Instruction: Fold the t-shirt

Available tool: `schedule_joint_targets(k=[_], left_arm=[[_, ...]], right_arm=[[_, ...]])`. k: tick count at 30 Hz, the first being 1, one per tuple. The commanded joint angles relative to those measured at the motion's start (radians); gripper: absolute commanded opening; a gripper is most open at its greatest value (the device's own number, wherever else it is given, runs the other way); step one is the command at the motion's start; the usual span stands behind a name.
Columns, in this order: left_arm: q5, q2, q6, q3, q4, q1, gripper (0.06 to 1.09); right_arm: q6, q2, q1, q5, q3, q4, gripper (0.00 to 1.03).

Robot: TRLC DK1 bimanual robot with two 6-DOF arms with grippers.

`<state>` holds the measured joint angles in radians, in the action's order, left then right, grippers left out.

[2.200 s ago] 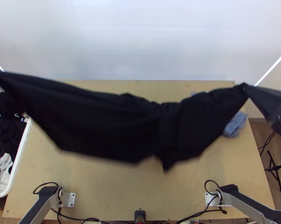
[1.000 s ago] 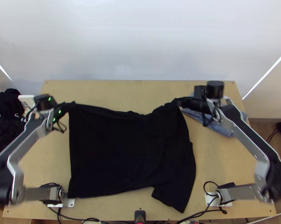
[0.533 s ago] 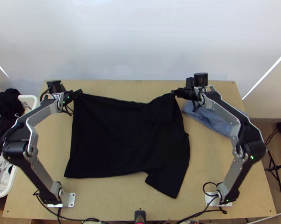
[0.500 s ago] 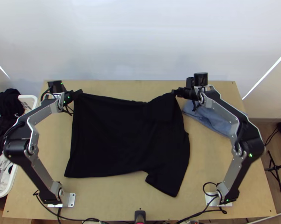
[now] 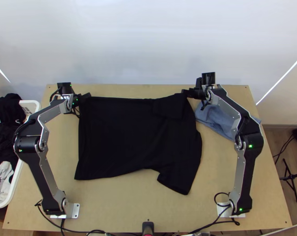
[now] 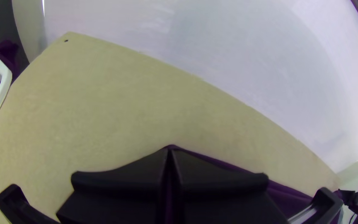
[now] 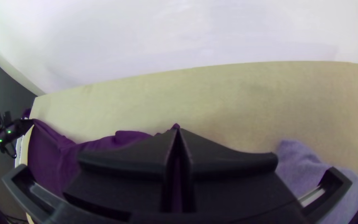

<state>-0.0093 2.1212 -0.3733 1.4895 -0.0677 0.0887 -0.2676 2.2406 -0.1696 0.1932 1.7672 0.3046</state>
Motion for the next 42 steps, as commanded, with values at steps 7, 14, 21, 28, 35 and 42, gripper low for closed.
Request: schedule_joint_targets(k=[7, 14, 21, 28, 35, 42], left_arm=[[0.017, -0.136, -0.006, 0.051, -0.213, -0.040, 0.09], [0.097, -0.222, -0.003, -0.023, -0.276, -0.041, 0.09], [0.124, -0.310, 0.004, -0.164, -0.279, -0.041, 0.09], [0.129, -0.317, -0.016, -0.181, -0.254, 0.016, 0.09], [0.127, -0.244, -0.038, -0.106, -0.250, 0.039, 0.09], [0.120, -0.161, -0.099, -0.040, -0.170, 0.032, 0.09]], right_arm=[[0.001, -0.088, -0.018, -0.018, 0.046, 0.163, 0.03], [0.011, -0.239, -0.022, -0.018, -0.075, 0.179, 0.03], [0.016, -0.346, -0.019, -0.018, -0.189, 0.177, 0.03], [0.016, -0.374, -0.015, -0.018, -0.259, 0.176, 0.03], [-0.030, -0.297, -0.033, -0.031, -0.210, 0.097, 0.03], [-0.055, -0.182, -0.036, -0.097, -0.051, -0.005, 0.03]])
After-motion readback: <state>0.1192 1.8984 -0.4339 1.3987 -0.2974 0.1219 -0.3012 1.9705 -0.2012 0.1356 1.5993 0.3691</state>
